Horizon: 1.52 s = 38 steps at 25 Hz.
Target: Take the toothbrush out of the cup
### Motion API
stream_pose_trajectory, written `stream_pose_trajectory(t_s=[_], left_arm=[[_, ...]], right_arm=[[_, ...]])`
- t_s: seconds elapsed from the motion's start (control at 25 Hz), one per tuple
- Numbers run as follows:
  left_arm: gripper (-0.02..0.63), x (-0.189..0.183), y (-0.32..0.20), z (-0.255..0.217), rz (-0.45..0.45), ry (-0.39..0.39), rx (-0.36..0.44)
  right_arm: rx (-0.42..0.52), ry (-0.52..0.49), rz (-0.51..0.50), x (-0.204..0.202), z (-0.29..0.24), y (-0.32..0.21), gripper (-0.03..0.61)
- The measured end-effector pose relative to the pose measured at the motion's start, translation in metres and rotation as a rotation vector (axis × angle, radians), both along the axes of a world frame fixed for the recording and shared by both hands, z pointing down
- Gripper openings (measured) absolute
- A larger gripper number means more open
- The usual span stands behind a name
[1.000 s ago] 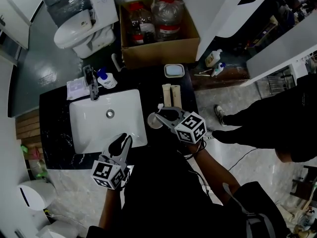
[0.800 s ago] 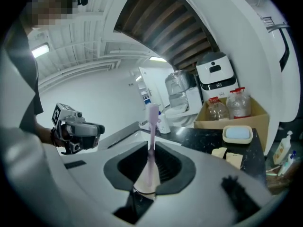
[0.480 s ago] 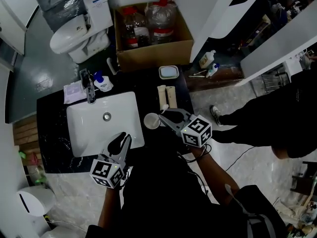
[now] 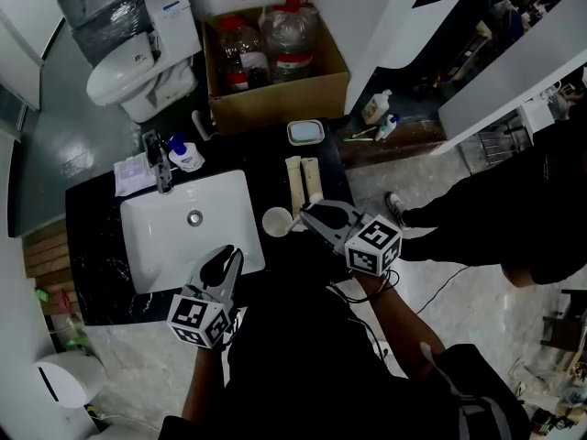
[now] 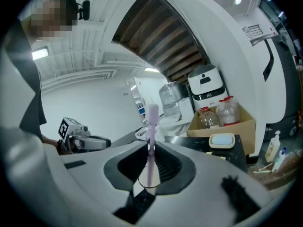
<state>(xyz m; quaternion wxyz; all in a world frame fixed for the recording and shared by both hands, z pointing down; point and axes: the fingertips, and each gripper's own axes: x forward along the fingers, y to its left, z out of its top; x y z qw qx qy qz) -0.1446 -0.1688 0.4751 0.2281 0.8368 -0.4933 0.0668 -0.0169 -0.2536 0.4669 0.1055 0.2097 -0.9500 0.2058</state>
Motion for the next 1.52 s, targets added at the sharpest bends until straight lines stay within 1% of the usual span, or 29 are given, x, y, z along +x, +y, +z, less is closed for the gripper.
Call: stream_pose_trajectory(t_s=[0.12,0.4,0.92,1.28,1.52], left_arm=[[0.051,-0.002,0.0,-0.004,-0.012,0.0,0.016],[0.048,0.001,0.0,-0.006,-0.001,0.01,0.021],[0.034,0.008,-0.004,-0.009,0.018,0.008,0.032],[0.034,0.014,-0.006,-0.009,0.035,0.0,0.025],[0.018,0.012,-0.008,-0.008,0.033,0.0,0.027]], right_arm=[[0.014,-0.006,0.02,0.007,-0.009,0.001,0.054],[0.023,-0.009,0.045,0.019,-0.015,0.003,0.054],[-0.039,0.012,0.063,0.034,0.003,0.031,0.054],[-0.069,0.019,0.075,0.047,0.012,0.038,0.054],[-0.078,0.016,0.076,0.049,0.015,0.042,0.054]])
